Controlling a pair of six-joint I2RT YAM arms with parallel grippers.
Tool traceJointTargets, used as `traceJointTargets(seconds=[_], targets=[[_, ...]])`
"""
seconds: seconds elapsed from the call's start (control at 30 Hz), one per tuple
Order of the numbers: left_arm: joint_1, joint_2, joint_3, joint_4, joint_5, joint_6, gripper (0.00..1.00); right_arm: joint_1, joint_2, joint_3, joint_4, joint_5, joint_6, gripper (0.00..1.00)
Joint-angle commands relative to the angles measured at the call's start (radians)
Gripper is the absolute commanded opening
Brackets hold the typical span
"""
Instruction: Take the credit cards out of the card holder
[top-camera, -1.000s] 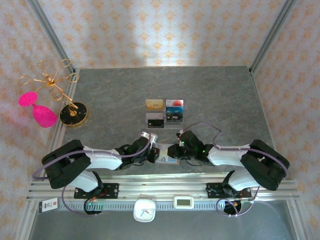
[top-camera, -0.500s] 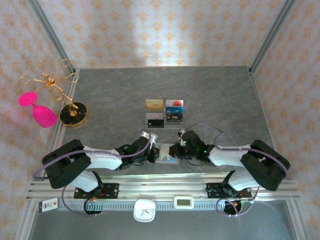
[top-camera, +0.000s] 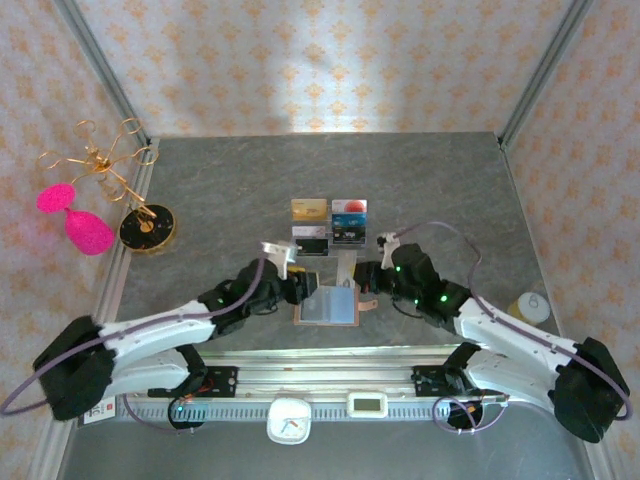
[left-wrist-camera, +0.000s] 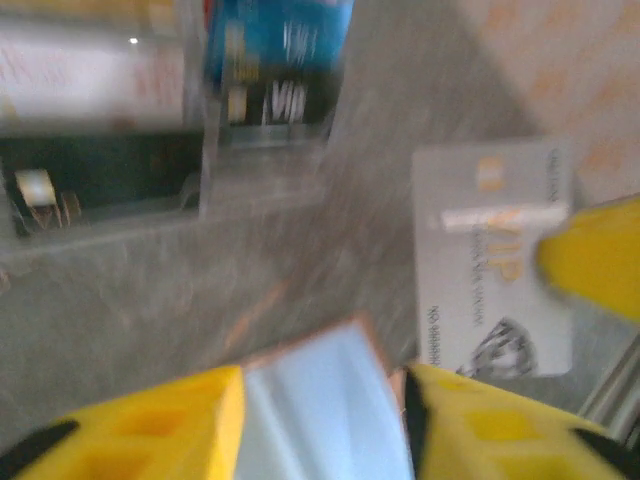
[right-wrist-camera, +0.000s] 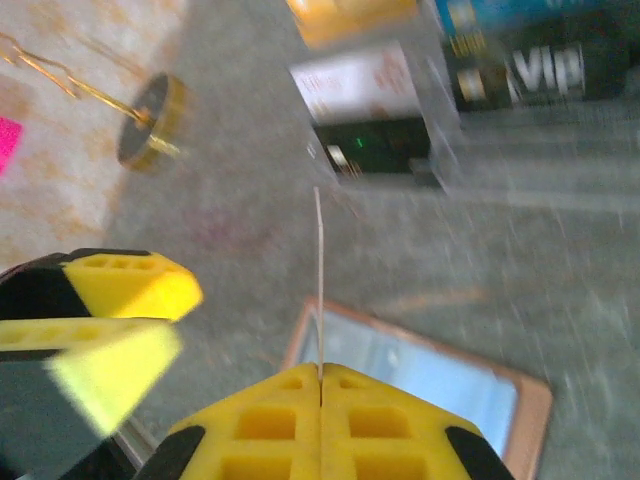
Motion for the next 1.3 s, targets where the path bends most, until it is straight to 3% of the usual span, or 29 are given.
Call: traceJointTargets(seconds=[0.0, 0.07, 0.13, 0.27, 0.47, 0.53, 0.73, 1.03, 1.27], targets=[[0.038, -0.128, 0.066, -0.157, -0.105, 0.066, 0.62, -0.011, 0.028, 0.141, -0.046, 0.055, -0.19, 0.0], [0.054, -0.191, 0.094, -0.216, -0.128, 0.09, 0.69, -0.011, 0.083, 0.228, -0.086, 0.061, -0.304, 0.0], [0.058, -0.231, 0.109, -0.247, -0.145, 0.105, 0.83, -0.011, 0.134, 0.295, -0.125, 0.054, -0.425, 0.0], [0.059, -0.279, 0.101, -0.252, -0.157, 0.109, 0.96, -0.013, 0.194, 0.391, -0.2, -0.004, -0.671, 0.0], [0.064, -0.285, 0.092, -0.267, -0.19, 0.125, 0.97, -0.026, 0.356, 0.604, -0.432, -0.052, -0.96, 0.0], [0.067, -0.29, 0.084, -0.258, -0.198, 0.132, 0.98, -0.032, 0.428, 0.698, -0.503, -0.008, -1.021, 0.0], [0.077, -0.302, 0.054, -0.232, -0.222, 0.143, 0.99, -0.079, 0.607, 0.974, -0.726, -0.087, -1.215, 0.0], [0.118, -0.232, 0.052, -0.212, -0.253, 0.18, 0.99, -0.123, 0.759, 1.14, -0.828, -0.227, -1.403, 0.0], [0.162, -0.206, 0.047, -0.204, -0.211, 0.162, 0.99, -0.129, 0.888, 1.295, -1.0, -0.24, -1.547, 0.0]])
